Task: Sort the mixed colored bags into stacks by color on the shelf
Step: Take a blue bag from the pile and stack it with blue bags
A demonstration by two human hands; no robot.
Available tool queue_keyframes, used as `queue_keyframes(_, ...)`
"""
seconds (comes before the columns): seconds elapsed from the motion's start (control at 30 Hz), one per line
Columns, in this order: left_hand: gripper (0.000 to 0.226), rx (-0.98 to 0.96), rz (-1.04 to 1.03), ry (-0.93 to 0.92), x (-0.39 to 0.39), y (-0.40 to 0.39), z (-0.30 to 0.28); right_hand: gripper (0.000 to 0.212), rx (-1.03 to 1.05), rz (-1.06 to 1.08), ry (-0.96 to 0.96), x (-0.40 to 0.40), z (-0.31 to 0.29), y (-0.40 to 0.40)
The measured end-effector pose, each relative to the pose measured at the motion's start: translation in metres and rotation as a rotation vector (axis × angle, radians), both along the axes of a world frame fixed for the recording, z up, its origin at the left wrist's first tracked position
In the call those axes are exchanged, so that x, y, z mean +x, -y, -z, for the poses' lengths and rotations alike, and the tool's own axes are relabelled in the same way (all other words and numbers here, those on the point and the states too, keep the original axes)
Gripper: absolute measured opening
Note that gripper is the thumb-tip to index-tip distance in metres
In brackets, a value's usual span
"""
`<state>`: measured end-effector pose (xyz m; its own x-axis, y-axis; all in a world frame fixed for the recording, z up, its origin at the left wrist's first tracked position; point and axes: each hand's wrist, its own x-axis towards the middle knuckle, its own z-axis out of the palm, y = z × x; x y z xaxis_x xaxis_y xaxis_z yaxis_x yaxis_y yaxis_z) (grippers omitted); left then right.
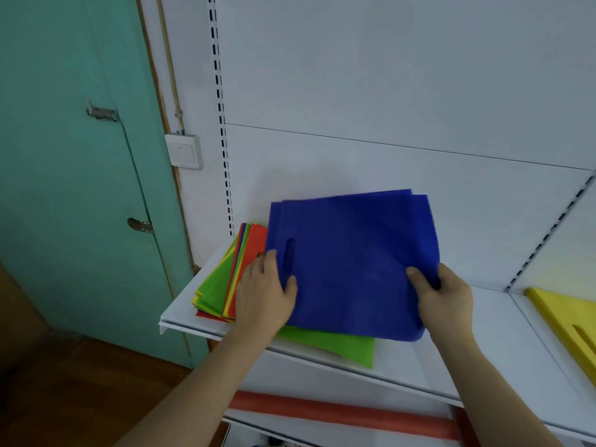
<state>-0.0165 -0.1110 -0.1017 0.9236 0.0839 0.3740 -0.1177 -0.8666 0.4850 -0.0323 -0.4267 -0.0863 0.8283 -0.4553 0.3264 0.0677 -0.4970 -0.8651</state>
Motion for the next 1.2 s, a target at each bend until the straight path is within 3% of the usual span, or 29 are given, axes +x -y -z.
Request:
queue_keyframes(0.13,0.063,-0.714,0.062,-0.107,0.026,-0.003,-0.024,0.016,0.106,-0.002,0.107,-0.013,-0.014,0.002)
queue_keyframes(0.2,0.045,-0.883,0.059,-0.019,0.033,-0.004,-0.034,0.016,0.113,0.011,0.14,-0.016,-0.019,0.003)
queue_keyframes(0.33,0.043,-1.055,0.206,0.164,0.03,-0.004,-0.047,0.022,0.07,0.029,0.202,-0.021,-0.022,-0.001)
queue_keyframes(0.43,0.029,-1.047,0.254,0.135,0.023,-0.003,-0.038,0.021,0.034,-0.036,0.117,-0.022,-0.011,-0.005)
queue_keyframes(0.53,0.019,-0.906,0.256,0.044,0.02,-0.003,-0.02,0.017,0.064,-0.077,0.013,-0.022,0.004,-0.008)
queue_keyframes(0.6,0.021,-0.821,0.242,0.032,0.018,-0.004,-0.015,0.025,0.027,-0.06,-0.001,-0.022,0.005,-0.007)
queue_keyframes(0.7,0.026,-0.773,0.242,0.048,0.017,-0.003,-0.021,0.023,-0.043,-0.01,0.049,-0.023,-0.001,-0.006)
queue_keyframes(0.83,0.03,-0.767,0.198,0.111,0.018,-0.001,-0.026,0.003,0.017,0.099,0.117,-0.035,-0.009,-0.003)
queue_keyframes(1.03,0.029,-0.706,0.243,0.189,0.012,0.025,-0.025,0.035,0.034,0.241,0.215,-0.078,-0.017,0.012)
queue_keyframes(1.2,0.022,-0.812,0.326,0.186,0.0,0.075,-0.021,0.019,-0.218,0.346,0.237,-0.124,-0.013,0.043)
